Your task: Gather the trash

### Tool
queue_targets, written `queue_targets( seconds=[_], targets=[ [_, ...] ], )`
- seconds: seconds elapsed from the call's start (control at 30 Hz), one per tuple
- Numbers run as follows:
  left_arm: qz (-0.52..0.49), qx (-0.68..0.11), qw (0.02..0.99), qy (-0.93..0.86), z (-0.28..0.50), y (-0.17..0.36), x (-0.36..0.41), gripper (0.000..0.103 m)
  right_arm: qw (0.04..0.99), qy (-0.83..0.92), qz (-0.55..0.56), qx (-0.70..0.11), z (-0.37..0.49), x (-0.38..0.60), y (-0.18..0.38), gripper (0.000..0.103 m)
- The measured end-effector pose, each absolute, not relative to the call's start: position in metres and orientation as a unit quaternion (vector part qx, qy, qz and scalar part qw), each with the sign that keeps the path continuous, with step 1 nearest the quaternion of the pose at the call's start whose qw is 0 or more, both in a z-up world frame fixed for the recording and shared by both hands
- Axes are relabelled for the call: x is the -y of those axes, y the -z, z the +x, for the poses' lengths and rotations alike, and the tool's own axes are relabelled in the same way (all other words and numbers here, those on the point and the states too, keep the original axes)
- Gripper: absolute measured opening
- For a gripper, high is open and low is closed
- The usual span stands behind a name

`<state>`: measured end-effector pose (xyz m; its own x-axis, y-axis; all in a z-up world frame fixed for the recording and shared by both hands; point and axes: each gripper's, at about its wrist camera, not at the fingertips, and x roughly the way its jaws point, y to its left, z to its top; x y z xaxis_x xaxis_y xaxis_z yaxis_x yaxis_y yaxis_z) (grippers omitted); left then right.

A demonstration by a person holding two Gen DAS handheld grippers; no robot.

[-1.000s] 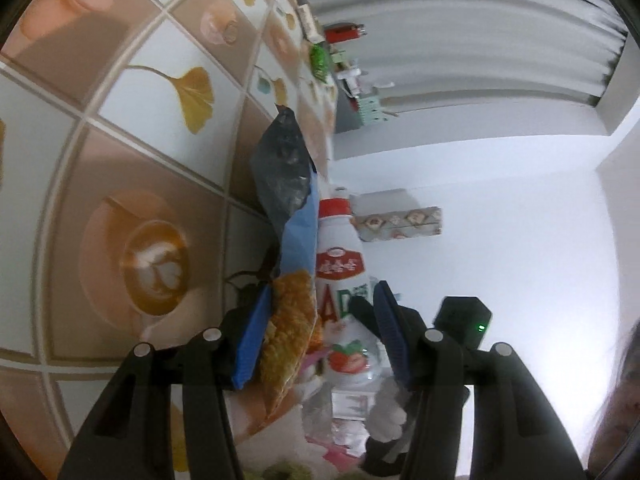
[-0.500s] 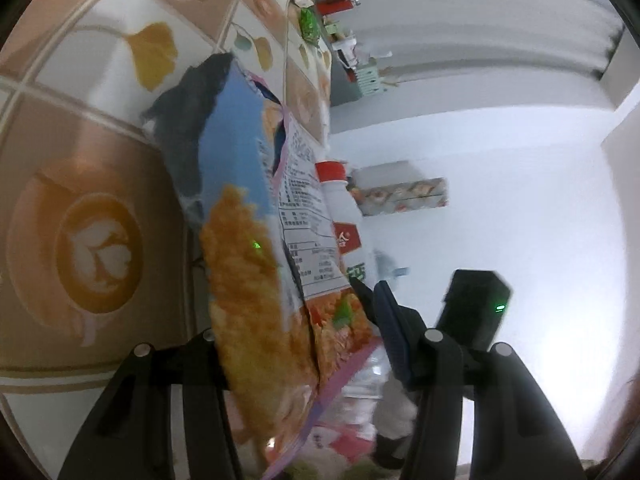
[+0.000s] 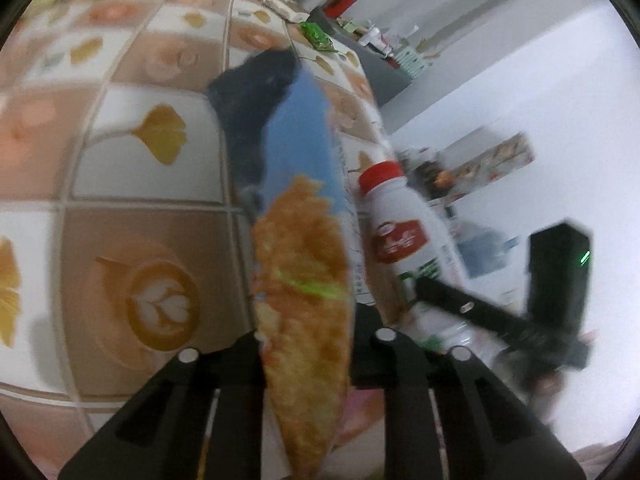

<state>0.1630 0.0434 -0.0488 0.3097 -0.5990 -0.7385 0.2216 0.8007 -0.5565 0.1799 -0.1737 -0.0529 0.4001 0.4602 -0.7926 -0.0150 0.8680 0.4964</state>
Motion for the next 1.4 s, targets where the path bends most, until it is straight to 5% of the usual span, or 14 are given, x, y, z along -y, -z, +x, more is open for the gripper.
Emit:
queue_targets(
  seconds=[0.47, 1.4],
  targets=[
    [0.023, -0.484, 0.85, 0.206, 0.134, 0.02, -0.001, 0.009, 0.791, -0.153, 0.248, -0.538, 0.187, 0.185, 0.053, 0.059],
    [0.083, -0.453, 0.869, 0.183, 0.114, 0.008, 0.024, 0.009, 0.792, -0.134, 0.273, -0.529, 0.188, 0.193, 0.056, 0.057]
  ],
)
